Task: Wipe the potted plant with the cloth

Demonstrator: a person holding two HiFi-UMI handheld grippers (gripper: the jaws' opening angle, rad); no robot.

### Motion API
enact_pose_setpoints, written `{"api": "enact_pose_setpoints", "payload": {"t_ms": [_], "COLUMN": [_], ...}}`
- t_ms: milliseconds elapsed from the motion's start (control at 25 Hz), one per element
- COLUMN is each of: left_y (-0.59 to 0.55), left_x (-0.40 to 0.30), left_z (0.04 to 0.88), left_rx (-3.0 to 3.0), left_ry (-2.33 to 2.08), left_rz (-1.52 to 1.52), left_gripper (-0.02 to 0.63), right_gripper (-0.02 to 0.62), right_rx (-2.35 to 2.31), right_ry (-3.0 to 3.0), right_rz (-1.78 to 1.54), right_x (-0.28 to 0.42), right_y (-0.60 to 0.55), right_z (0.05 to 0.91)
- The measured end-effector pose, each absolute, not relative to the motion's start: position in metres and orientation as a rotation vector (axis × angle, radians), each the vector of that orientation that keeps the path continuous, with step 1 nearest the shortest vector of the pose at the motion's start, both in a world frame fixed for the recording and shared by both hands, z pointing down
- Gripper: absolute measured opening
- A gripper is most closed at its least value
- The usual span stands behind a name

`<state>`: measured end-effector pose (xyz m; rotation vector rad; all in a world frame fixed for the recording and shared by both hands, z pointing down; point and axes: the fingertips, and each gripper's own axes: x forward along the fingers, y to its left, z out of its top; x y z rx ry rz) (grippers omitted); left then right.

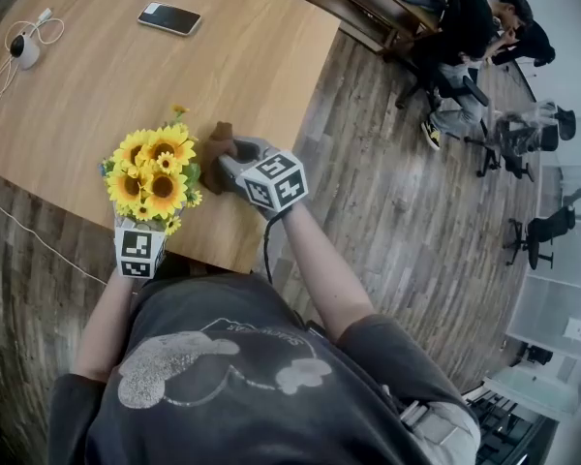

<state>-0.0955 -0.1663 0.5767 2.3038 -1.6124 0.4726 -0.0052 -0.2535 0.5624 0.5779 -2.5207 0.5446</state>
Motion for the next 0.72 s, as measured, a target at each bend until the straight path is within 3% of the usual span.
{"api": "enact_pose_setpoints", "payload": {"t_ms": [360, 720], "left_y": [-0.143, -0.151], "left_x": [-0.095, -0.098], "left_z": [0.581, 0.582], "left_rx": [2.467, 2.504], "left_ry": [-1.408, -1.356], "left_rz": [0.519, 0.508], "left_gripper": [0.546, 0.546], "right_gripper": [0.071, 0.071], "right_rx": [0.341, 0.395], "right_ry": [-2.54, -2.5], "right_rz": [0.518, 0.57], "right_x": [-0.088, -0.074], "right_y": [-0.254, -0.23], "right_z": [0.582, 0.587]}}
